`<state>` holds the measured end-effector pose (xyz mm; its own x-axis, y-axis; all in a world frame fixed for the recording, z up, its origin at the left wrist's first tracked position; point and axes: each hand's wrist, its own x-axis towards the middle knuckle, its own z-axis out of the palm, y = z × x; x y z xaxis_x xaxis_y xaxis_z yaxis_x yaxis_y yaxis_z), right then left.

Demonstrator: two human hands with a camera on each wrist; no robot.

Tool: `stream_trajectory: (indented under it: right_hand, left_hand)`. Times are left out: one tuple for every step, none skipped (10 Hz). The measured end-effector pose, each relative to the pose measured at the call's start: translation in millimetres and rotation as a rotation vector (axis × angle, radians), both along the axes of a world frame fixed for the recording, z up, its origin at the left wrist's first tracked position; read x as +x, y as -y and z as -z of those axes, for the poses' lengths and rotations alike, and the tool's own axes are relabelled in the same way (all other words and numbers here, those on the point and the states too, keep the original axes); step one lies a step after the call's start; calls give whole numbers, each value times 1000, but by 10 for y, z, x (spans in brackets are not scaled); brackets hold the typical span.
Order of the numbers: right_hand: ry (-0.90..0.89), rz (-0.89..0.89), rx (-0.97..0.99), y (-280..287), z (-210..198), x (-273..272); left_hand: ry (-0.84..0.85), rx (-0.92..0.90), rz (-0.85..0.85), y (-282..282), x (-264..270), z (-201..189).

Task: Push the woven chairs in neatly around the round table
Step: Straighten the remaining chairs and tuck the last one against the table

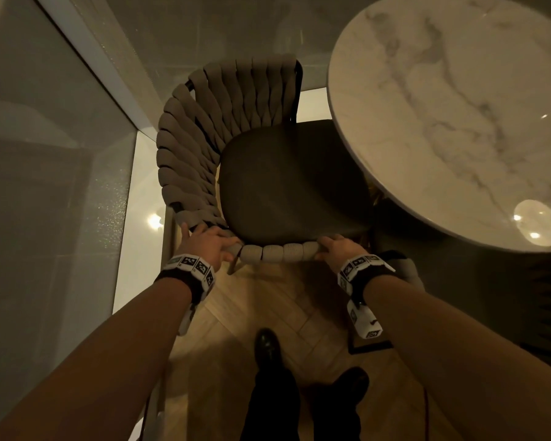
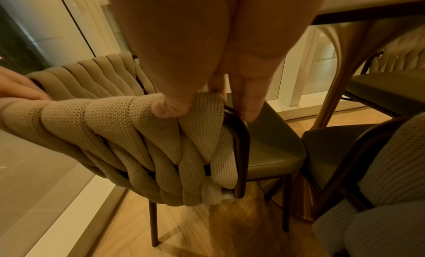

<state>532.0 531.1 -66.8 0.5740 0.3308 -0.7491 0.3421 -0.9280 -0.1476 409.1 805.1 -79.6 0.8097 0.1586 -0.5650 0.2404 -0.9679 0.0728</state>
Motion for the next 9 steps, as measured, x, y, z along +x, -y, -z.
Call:
stream_trajectory:
  right_hand:
    - [15, -11, 13, -1, 3, 9]
    - [16, -7, 20, 49, 21, -4]
    - [32, -13, 47, 133, 19, -50]
    - [40, -25, 65, 296, -68, -59]
    - [90, 15, 46, 636, -154, -15]
    - [117, 121, 63, 1175, -228, -65]
    - [153, 104, 155, 1735, -318, -211]
    - [115, 112, 166, 2254, -432, -330]
    - [14, 158, 42, 2832, -467, -536]
  left_hand:
    - [-15, 5, 28, -19, -2, 0]
    - [10, -3, 34, -22, -16, 20]
    - [12, 2, 32, -4, -40, 38]
    - [-22, 35, 14, 74, -22, 9]
    - [-22, 47, -14, 242, -11, -34]
    - [76, 46, -51, 453, -75, -40]
    - [121, 2, -138, 721, -185, -71]
    - [159, -22, -223, 971, -312, -129]
    - [112, -61, -289, 1197, -553, -155]
